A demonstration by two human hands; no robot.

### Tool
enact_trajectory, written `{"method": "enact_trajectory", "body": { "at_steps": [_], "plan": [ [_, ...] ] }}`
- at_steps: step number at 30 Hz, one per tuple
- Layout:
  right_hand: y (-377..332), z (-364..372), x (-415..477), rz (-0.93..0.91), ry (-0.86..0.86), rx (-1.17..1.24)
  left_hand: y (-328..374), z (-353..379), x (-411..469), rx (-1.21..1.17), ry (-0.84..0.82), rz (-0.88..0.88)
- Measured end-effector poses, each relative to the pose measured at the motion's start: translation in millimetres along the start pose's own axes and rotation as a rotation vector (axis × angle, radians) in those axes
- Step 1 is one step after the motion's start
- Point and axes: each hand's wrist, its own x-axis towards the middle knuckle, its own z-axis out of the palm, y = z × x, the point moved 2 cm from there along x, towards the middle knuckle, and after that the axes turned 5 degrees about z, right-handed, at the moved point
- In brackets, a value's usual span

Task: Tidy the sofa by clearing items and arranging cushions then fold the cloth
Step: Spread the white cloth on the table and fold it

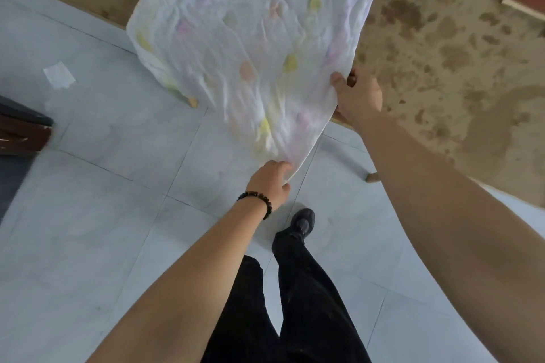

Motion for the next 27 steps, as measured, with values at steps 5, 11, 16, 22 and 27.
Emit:
{"method": "enact_trajectory", "body": {
  "at_steps": [5, 11, 16, 22, 27],
  "plan": [
    [4.7, 0.0, 5.8, -0.047, 0.023, -0.066, 1.7, -48.3, 29.6, 0.15, 0.523, 0.093],
    [10.5, -0.9, 4.8, -0.08, 0.024, -0.036, 6.5, -92.6, 74.9, 0.381, 0.492, 0.047],
    [-2.1, -7.9, -5.1, -0.074, -0.041, -0.093, 15.7, -95.1, 64.6, 0.501, 0.232, -0.038],
    [-9.0, -1.6, -50.3, -0.032, -0.03, 0.003, 14.0, -141.8, 35.3, 0.246, 0.068, 0.013],
    [11.9, 35.2, -114.4, 0.228, 0.223, 0.268, -41.8, -180.2, 24.7, -0.124, 0.334, -0.157]
  ]
}}
